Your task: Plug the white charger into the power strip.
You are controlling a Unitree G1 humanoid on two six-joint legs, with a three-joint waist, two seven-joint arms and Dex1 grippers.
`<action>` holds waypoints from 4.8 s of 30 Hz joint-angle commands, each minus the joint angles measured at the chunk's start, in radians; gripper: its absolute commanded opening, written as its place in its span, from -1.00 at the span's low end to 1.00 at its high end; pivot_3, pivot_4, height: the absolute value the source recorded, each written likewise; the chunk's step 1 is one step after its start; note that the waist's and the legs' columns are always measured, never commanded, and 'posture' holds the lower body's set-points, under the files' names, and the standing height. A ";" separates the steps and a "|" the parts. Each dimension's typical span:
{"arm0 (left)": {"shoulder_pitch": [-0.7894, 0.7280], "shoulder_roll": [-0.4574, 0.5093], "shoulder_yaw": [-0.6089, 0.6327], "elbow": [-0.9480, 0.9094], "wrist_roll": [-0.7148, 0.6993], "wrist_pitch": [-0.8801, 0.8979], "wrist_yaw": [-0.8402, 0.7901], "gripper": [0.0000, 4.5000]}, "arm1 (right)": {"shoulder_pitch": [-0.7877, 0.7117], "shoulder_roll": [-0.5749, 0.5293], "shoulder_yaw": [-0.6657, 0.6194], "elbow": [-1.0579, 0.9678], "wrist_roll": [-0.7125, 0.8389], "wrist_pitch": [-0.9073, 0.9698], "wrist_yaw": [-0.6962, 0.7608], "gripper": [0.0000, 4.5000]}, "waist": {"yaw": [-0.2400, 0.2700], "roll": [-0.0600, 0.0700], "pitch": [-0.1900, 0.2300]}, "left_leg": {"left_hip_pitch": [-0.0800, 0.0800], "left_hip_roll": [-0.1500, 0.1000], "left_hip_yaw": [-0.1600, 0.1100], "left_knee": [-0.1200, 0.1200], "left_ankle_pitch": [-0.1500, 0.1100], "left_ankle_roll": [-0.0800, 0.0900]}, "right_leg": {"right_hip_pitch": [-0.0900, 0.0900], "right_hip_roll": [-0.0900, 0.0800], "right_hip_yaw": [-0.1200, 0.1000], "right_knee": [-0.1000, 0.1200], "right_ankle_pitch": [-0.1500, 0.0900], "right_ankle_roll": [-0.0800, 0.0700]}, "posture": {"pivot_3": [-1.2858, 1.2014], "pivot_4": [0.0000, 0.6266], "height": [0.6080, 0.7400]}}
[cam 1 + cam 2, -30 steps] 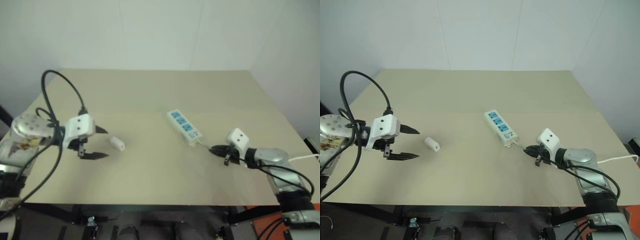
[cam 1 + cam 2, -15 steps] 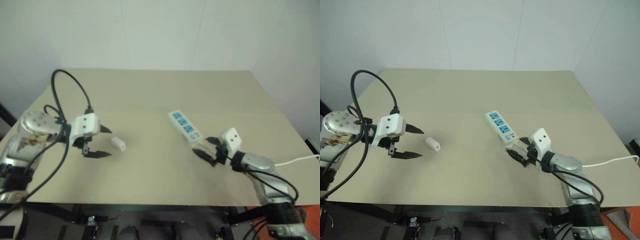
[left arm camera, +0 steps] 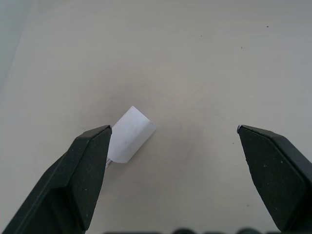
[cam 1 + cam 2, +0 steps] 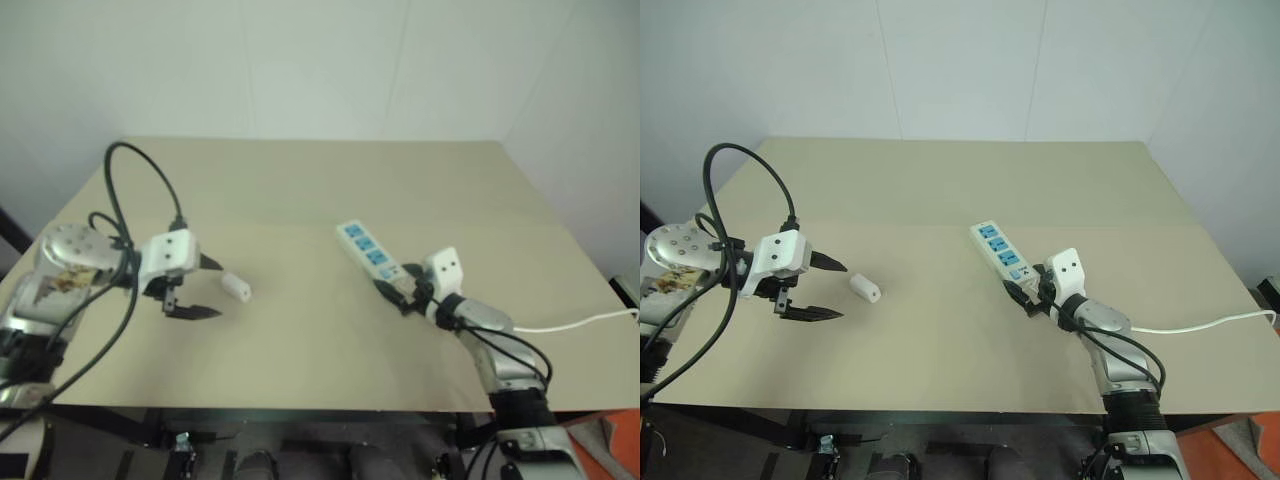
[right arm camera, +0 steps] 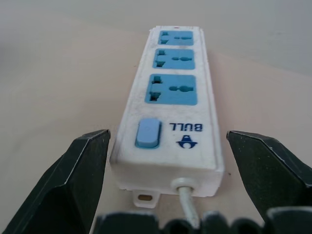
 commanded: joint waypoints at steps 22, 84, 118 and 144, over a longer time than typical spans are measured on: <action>-0.006 -0.003 0.015 0.010 0.002 -0.045 0.018 1.00 | -0.029 0.096 0.004 0.148 -0.010 -0.165 -0.026 0.53 | -0.003 0.000 0.000 | 0.001 0.000 0.000 0.000 0.000 0.000 | 0.000 0.000 0.000 0.000 0.000 0.000 | 0.03 -0.52 1.00; -0.790 -0.535 -0.685 1.108 0.779 -0.784 -0.035 0.02 | -0.021 0.052 0.087 0.148 -0.082 -0.123 -0.002 0.53 | -0.022 -0.002 -0.002 | -0.001 -0.002 -0.001 0.000 0.000 0.001 | 0.001 0.000 0.001 0.000 0.000 0.001 | 0.03 -0.52 1.00; -0.366 -0.410 -0.131 0.627 -0.512 -0.267 -0.187 -0.55 | -0.292 0.096 0.358 0.395 -0.131 -0.436 0.589 0.53 | -0.040 -0.001 -0.002 | 0.000 -0.001 -0.005 0.002 0.000 0.001 | 0.002 0.000 -0.003 0.002 0.004 -0.007 | 0.03 -0.52 1.00; -0.267 -0.367 -0.298 0.733 -0.616 -0.216 -0.187 -0.55 | -0.327 0.101 0.338 0.557 -0.163 -0.454 0.583 0.53 | -0.030 -0.001 -0.002 | 0.014 -0.001 -0.005 0.002 0.000 0.001 | 0.015 0.001 -0.003 0.002 0.000 0.000 | 0.03 -0.52 1.00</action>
